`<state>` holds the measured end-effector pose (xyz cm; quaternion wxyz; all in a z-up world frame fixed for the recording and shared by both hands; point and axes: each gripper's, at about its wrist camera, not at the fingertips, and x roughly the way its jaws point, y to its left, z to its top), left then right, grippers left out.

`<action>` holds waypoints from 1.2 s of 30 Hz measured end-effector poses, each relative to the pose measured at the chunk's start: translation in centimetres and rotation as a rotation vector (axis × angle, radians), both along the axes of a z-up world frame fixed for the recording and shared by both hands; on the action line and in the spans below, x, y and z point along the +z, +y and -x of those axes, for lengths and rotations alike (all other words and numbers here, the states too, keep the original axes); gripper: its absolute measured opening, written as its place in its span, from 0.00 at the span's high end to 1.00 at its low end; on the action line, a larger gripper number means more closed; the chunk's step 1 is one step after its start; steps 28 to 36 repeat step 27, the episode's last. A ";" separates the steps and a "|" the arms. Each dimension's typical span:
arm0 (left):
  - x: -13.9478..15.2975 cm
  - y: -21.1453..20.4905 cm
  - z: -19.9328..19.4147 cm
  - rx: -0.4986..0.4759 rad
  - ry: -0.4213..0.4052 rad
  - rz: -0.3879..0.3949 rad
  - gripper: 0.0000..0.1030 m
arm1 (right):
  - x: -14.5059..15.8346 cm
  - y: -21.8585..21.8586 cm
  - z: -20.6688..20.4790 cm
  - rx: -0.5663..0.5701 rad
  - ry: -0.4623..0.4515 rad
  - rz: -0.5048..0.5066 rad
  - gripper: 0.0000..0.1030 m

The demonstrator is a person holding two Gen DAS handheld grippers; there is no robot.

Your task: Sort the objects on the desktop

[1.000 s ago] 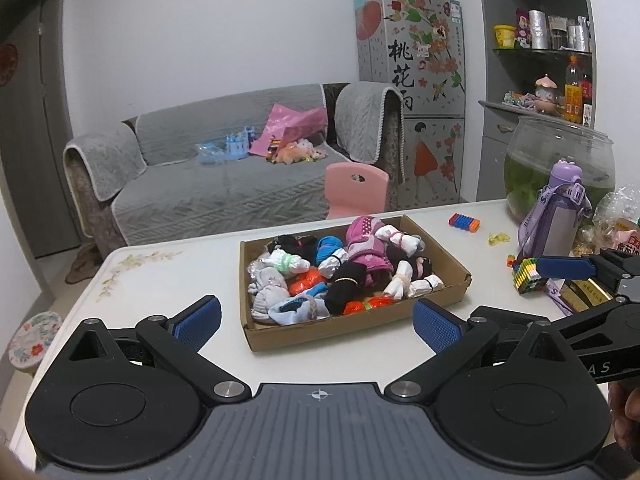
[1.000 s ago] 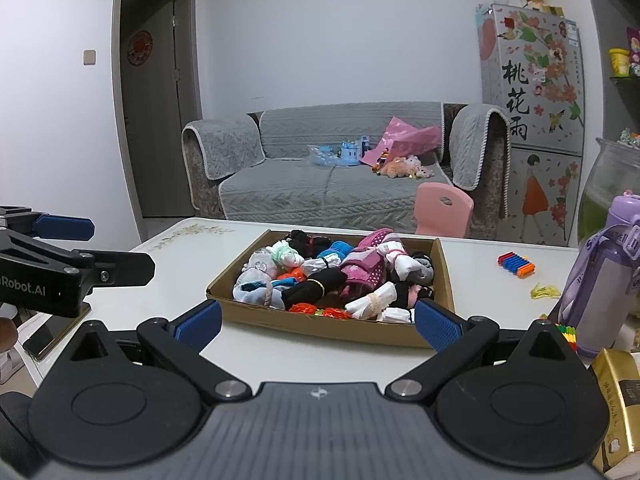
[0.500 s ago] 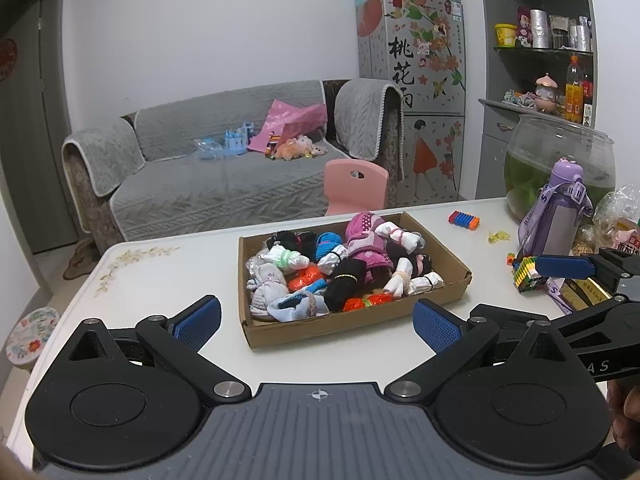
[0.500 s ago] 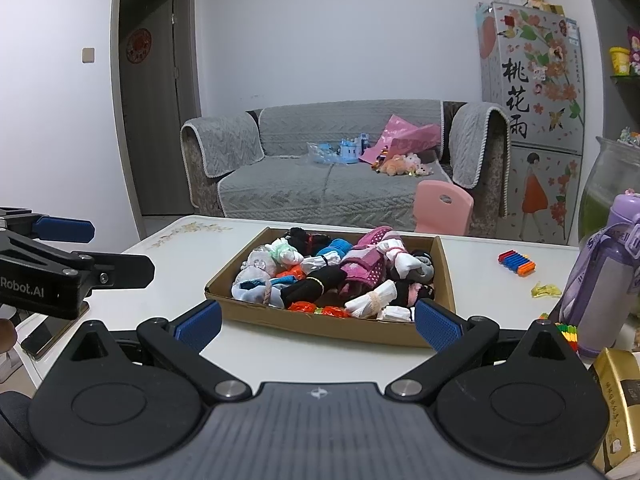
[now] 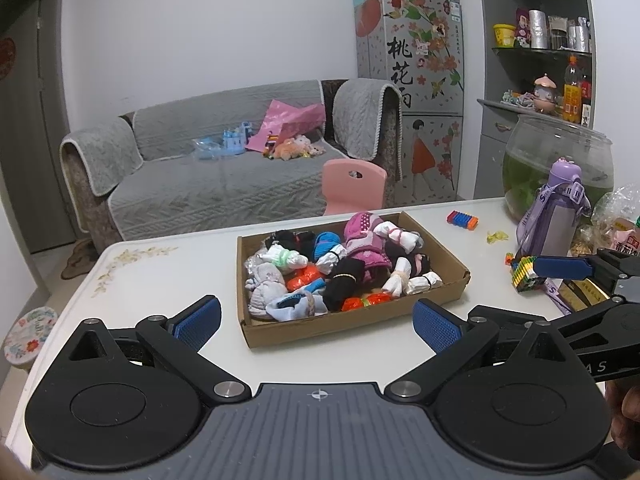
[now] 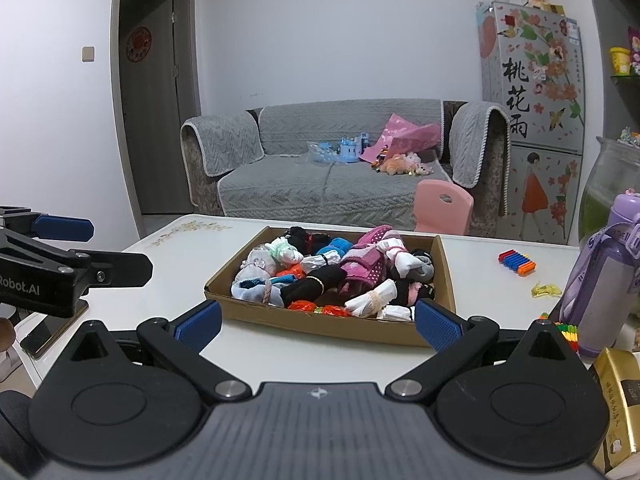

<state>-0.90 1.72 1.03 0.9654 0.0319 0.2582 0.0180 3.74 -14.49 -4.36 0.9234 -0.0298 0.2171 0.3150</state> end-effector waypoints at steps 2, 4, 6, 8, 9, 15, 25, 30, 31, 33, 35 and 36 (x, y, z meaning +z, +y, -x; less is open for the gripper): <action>-0.1 0.0 0.0 0.002 0.002 0.000 0.00 | -0.1 0.0 0.0 0.002 0.001 0.003 0.00; -0.1 0.1 0.0 0.001 0.005 0.003 0.00 | -0.1 0.1 0.0 0.004 0.004 0.003 0.00; -0.1 0.1 -0.1 0.002 0.005 0.004 0.00 | -0.2 0.2 -0.1 0.003 0.006 0.004 0.00; -0.2 0.1 -0.2 -0.002 0.008 0.006 0.00 | -0.3 0.2 -0.1 0.002 0.006 0.005 0.00; -0.2 0.2 -0.1 -0.002 0.008 0.007 0.00 | -0.3 0.2 -0.1 0.002 0.007 0.005 0.00; -0.4 0.1 -0.1 -0.009 0.011 0.004 0.00 | -0.4 0.1 -0.2 0.002 0.009 0.008 0.00; -0.3 0.4 0.0 -0.026 0.018 0.024 0.00 | -0.5 0.0 -0.2 0.001 0.012 0.009 0.00; -0.4 0.3 0.0 -0.034 0.025 0.026 0.00 | -0.5 0.0 -0.1 0.001 0.014 0.008 0.00; -0.4 0.3 0.0 -0.034 0.025 0.026 0.00 | -0.5 0.0 -0.1 0.001 0.014 0.008 0.00; -0.4 0.3 0.0 -0.034 0.025 0.026 0.00 | -0.5 0.0 -0.1 0.001 0.014 0.008 0.00; -0.4 0.3 0.0 -0.034 0.025 0.026 0.00 | -0.5 0.0 -0.1 0.001 0.014 0.008 0.00; -0.4 0.3 0.0 -0.034 0.025 0.026 0.00 | -0.5 0.0 -0.1 0.001 0.014 0.008 0.00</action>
